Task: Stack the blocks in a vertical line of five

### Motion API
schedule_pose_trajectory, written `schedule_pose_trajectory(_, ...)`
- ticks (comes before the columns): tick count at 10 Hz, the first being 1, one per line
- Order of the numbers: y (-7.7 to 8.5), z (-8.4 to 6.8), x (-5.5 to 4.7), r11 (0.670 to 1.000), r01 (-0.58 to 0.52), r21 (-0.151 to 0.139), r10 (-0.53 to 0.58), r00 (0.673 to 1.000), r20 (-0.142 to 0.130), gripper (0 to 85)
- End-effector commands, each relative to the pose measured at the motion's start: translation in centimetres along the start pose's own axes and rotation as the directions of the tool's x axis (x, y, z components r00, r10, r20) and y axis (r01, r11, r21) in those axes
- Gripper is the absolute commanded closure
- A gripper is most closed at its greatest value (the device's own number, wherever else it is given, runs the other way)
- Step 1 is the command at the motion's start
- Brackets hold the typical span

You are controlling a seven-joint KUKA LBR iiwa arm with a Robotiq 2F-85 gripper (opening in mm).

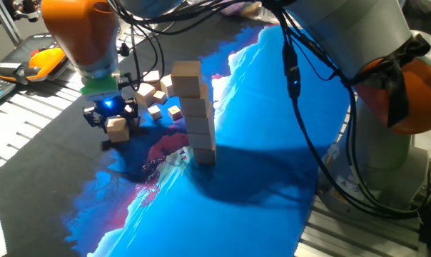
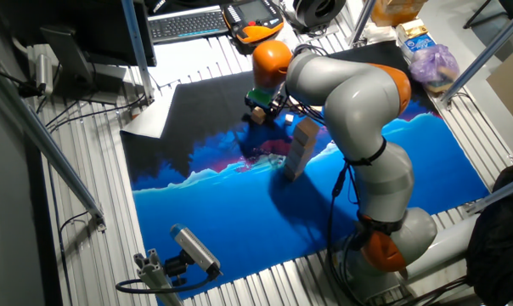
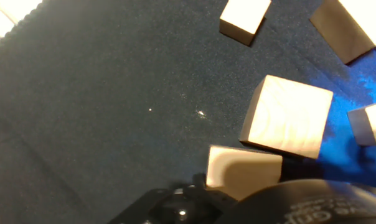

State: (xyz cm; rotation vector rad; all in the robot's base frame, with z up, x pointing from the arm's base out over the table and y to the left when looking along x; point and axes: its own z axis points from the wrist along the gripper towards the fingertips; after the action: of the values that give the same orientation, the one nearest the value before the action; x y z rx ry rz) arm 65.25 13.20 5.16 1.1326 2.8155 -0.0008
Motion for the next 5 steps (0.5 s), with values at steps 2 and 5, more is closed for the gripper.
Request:
schedule_pose_trajectory(2, 0.0, -0.4, -0.1, 0.998, 0.068, -0.003, -0.068, 0.997, -0.027, 85.0)
schedule_pose_trajectory(5, 0.1, -2.9, 0.6, 0.985, 0.170, -0.034, -0.172, 0.983, -0.060, 85.0)
